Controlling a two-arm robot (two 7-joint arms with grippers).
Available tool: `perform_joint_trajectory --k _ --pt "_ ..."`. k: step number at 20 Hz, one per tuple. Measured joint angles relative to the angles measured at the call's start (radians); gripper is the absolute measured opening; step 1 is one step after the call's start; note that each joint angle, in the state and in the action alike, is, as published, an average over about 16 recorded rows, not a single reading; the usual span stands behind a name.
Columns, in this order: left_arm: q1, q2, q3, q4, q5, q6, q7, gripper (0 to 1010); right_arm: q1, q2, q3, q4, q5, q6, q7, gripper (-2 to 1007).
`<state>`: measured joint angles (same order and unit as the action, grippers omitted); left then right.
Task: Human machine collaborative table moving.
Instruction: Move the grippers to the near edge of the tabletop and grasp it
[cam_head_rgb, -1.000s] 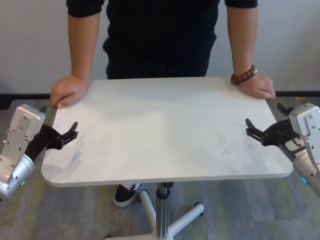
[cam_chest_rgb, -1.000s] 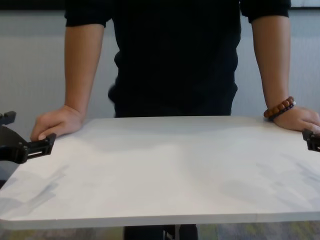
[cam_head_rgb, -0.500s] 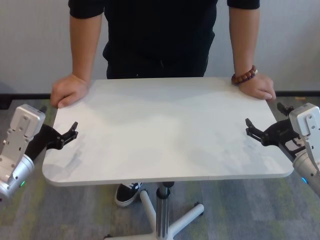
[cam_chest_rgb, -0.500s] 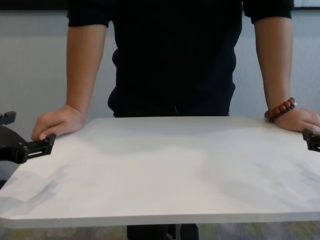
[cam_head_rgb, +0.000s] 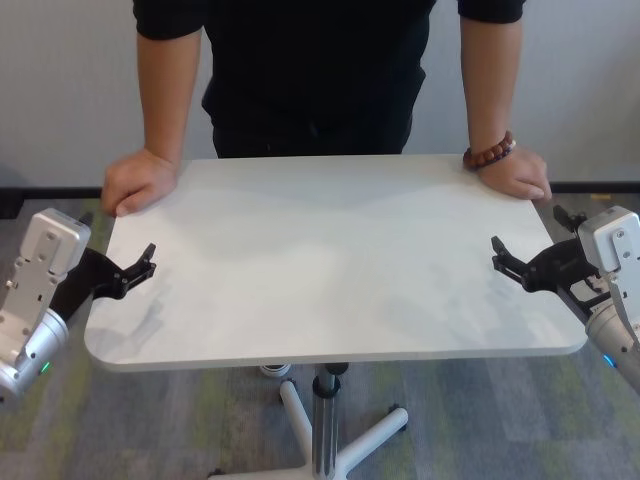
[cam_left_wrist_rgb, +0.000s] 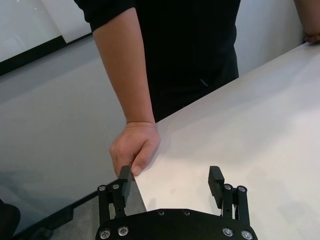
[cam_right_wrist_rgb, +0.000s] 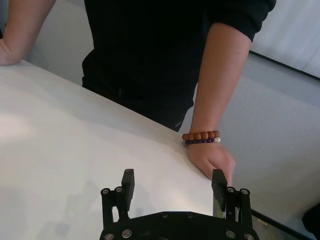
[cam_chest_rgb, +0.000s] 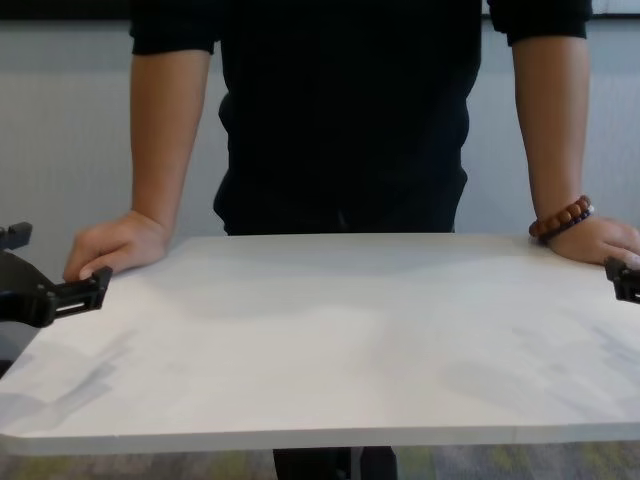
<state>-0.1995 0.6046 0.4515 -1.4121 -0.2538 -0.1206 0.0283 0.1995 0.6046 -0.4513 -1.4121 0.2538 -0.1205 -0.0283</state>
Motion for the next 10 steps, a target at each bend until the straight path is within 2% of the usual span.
perform_joint_trajectory --k 5,10 --pt "0.0 0.0 0.0 0.0 0.0 0.0 0.0 979 0.0 0.0 0.0 0.0 0.0 0.0 0.0 877" --pt "0.0 0.0 0.0 0.0 0.0 0.0 0.0 913 0.0 0.0 0.0 0.0 0.0 0.0 0.0 737"
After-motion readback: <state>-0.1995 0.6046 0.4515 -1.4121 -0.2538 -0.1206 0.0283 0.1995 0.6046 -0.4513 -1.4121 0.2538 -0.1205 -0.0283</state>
